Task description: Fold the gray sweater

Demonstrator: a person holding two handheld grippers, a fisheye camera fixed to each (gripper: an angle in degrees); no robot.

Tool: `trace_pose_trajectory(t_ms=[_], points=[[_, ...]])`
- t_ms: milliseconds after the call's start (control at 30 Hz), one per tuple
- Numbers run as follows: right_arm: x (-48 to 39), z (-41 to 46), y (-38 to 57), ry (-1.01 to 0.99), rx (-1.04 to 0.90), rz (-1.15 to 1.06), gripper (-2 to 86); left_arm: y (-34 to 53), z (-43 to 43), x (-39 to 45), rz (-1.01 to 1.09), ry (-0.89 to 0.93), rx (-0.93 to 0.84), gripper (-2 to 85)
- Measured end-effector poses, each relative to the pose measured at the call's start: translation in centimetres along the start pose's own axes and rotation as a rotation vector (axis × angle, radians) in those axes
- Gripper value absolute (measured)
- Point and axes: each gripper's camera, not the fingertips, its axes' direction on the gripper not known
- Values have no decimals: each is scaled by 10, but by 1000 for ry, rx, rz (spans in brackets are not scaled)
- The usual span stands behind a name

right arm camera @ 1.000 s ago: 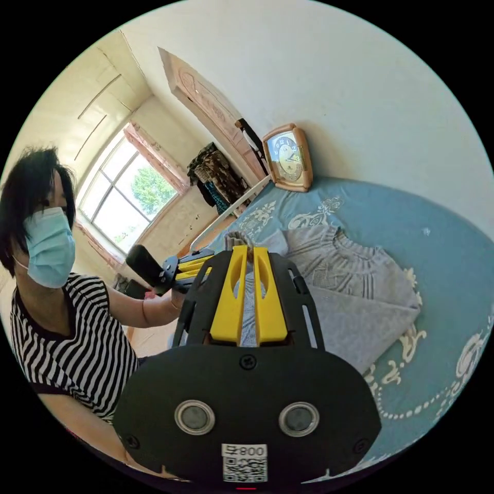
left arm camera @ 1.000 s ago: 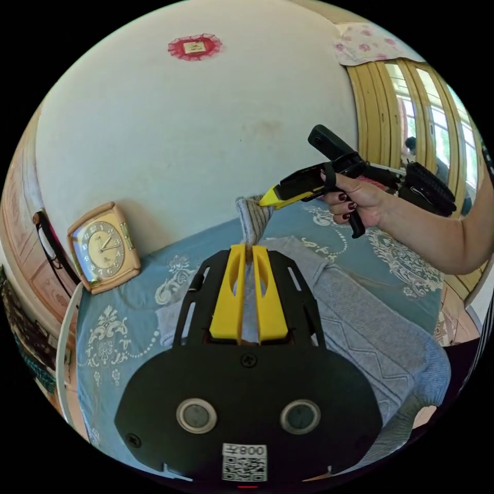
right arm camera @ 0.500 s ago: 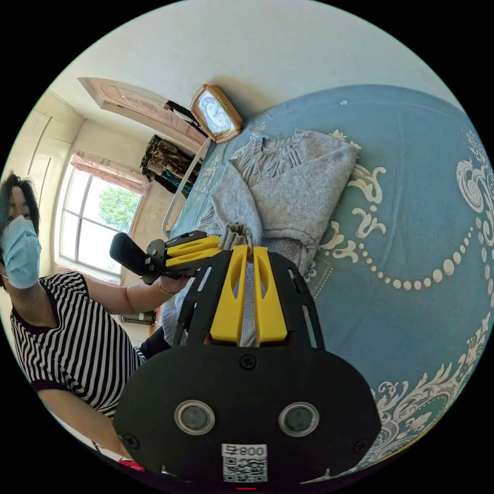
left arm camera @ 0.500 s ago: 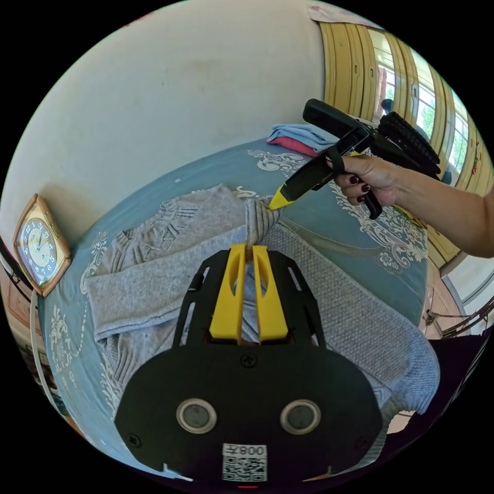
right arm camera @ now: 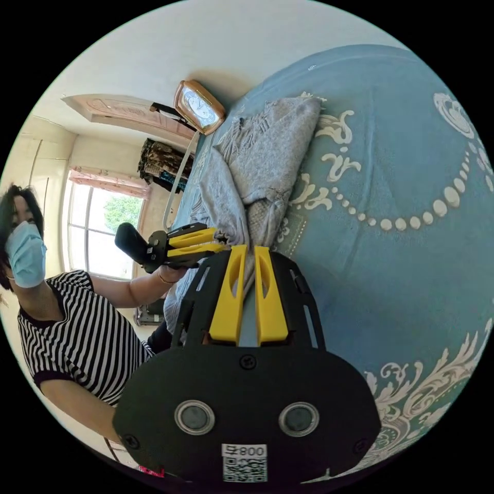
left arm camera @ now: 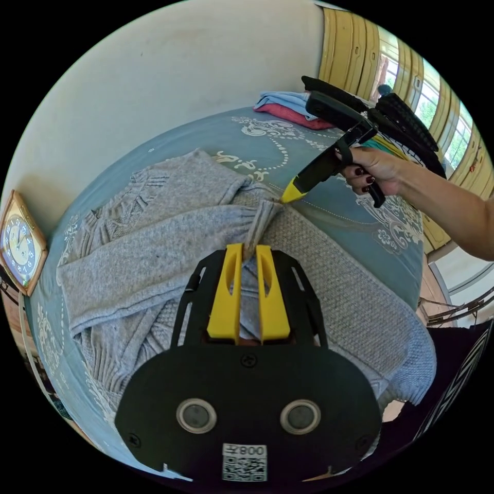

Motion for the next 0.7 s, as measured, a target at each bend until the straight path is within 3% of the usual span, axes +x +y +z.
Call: trace_pose_trajectory(t_ms=[200,333,700], points=[[-36,-21,21,-11,182,-48,6,0,-13,-19,-36,59,30,57],[-68,21,10,15,72,-141,6,1,-26,-34,-34,166,80,55],[-75,83,20,353,-68,-94,54,12,-21,-66,-103,152,42,68]])
